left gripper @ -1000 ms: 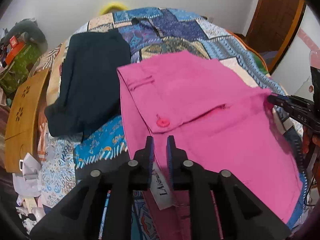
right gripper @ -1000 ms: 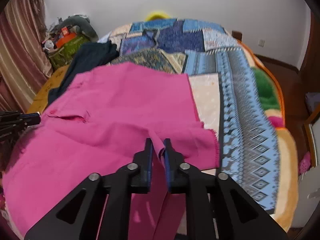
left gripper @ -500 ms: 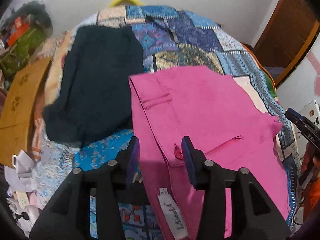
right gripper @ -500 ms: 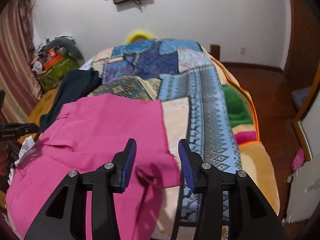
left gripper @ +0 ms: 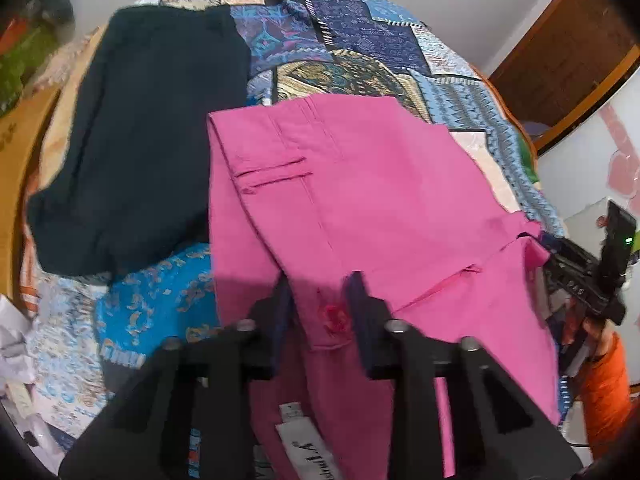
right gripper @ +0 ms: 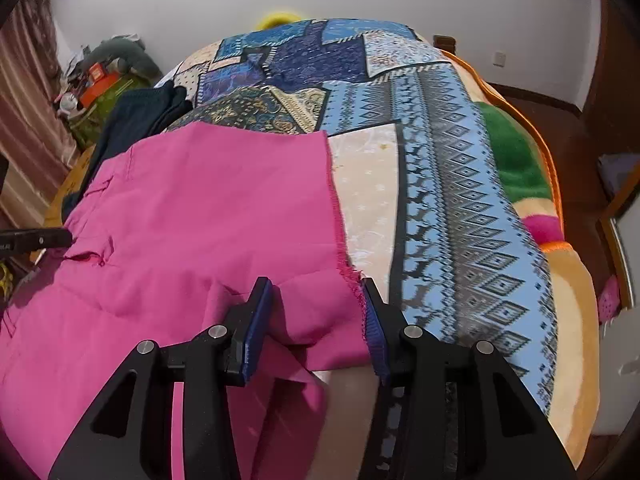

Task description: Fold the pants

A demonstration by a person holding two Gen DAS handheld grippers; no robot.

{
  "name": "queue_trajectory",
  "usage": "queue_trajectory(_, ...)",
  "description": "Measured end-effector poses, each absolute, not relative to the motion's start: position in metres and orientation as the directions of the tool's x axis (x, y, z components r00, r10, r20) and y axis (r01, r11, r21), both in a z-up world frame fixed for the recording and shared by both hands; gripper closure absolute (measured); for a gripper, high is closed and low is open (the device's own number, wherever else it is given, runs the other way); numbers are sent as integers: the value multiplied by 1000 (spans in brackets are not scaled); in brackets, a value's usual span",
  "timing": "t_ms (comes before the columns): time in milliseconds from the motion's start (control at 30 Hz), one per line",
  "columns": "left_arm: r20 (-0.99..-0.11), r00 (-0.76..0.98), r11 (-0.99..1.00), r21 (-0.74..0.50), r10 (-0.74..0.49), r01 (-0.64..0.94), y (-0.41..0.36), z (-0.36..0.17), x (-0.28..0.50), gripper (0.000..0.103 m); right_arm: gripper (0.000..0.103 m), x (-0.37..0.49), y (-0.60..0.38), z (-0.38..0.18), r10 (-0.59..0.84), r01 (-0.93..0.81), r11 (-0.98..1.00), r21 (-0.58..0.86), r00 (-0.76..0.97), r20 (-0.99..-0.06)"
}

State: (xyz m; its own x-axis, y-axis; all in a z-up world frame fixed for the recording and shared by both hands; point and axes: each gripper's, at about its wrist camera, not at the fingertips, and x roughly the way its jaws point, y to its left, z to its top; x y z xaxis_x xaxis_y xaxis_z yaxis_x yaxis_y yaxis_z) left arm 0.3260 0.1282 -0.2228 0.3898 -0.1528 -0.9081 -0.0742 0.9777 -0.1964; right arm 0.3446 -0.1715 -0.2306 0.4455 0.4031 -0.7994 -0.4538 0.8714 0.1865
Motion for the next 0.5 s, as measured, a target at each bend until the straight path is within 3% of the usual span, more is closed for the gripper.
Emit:
queue_trajectory(100, -898, 423, 983, -169, -124, -68, 129, -217, 323, 96, 92, 345, -168, -232, 410, -471, 862, 188, 430, -804)
queue_trajectory(300, -839, 544, 998, -29, 3, -51, 120, -196, 313, 97, 97, 335, -159, -228, 379, -515, 852, 94, 484, -789)
queue_trajectory(500, -847, 527, 997, 49, 69, -52, 120, -210, 314, 98, 98, 343, -157, -240, 351, -500, 861, 90, 459, -816)
